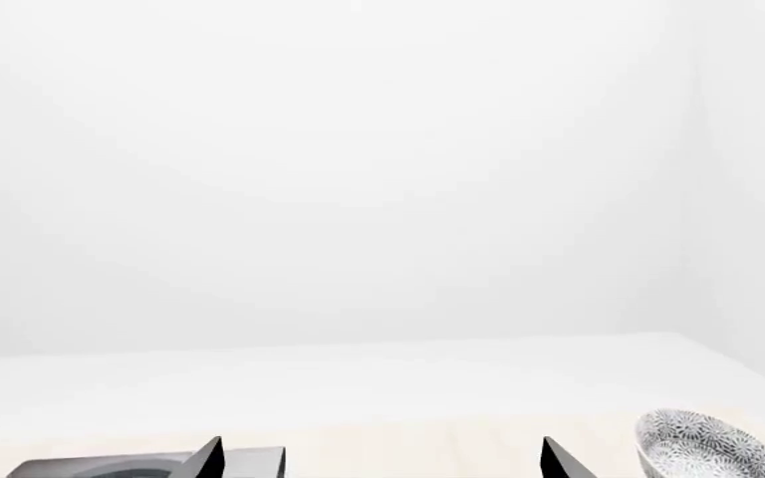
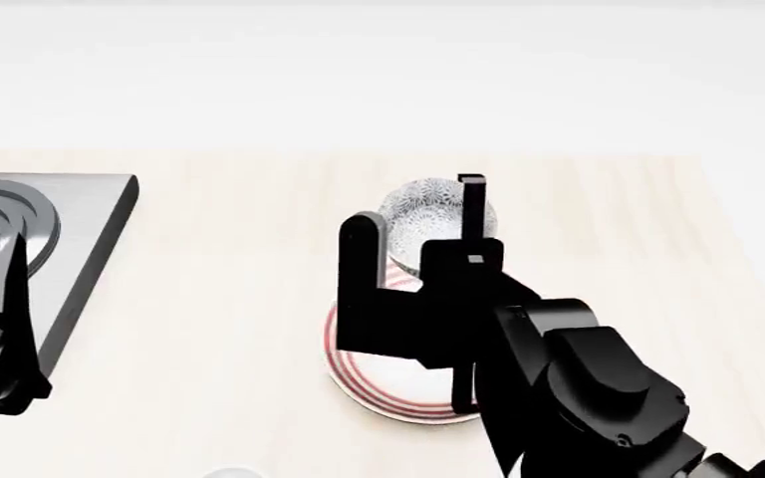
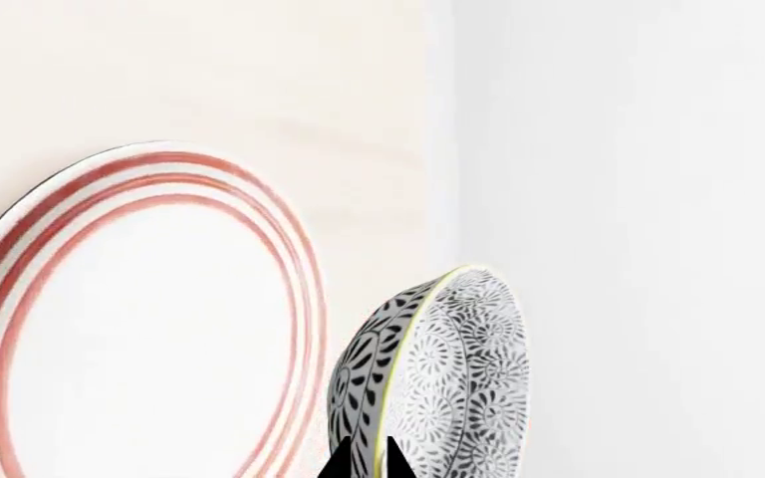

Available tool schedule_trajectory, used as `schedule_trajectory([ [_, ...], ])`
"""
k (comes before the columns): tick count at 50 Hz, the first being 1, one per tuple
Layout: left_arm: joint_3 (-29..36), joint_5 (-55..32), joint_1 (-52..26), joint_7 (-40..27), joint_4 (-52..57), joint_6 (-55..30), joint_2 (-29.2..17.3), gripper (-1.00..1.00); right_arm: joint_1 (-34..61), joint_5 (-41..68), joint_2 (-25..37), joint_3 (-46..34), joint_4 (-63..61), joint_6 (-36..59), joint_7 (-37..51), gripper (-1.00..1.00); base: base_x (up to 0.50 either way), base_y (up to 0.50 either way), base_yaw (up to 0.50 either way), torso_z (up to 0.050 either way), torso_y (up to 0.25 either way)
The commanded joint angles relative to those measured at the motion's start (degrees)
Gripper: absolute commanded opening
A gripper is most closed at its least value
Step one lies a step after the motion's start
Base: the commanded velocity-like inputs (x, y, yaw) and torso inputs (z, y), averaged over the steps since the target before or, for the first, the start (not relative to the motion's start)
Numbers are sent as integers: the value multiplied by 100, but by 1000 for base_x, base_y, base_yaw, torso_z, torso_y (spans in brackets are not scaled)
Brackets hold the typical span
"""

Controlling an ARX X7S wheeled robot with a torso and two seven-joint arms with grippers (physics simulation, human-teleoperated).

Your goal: Pick the akita bowl between the plate and the ramekin and place it on the plate.

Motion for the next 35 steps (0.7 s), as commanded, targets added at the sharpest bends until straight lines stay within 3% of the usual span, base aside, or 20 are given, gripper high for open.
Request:
schedule_trajectory([
  [1,32,27,23,12,-43,55,-8,100,-142,-179,-249,14,824,-480,374,-100,0,0,0,0,0],
  [35,50,-50,9,-51,-30,64,-58,100,-657,-235,-727,-69,1903,-1347,989,-100,0,0,0,0,0],
])
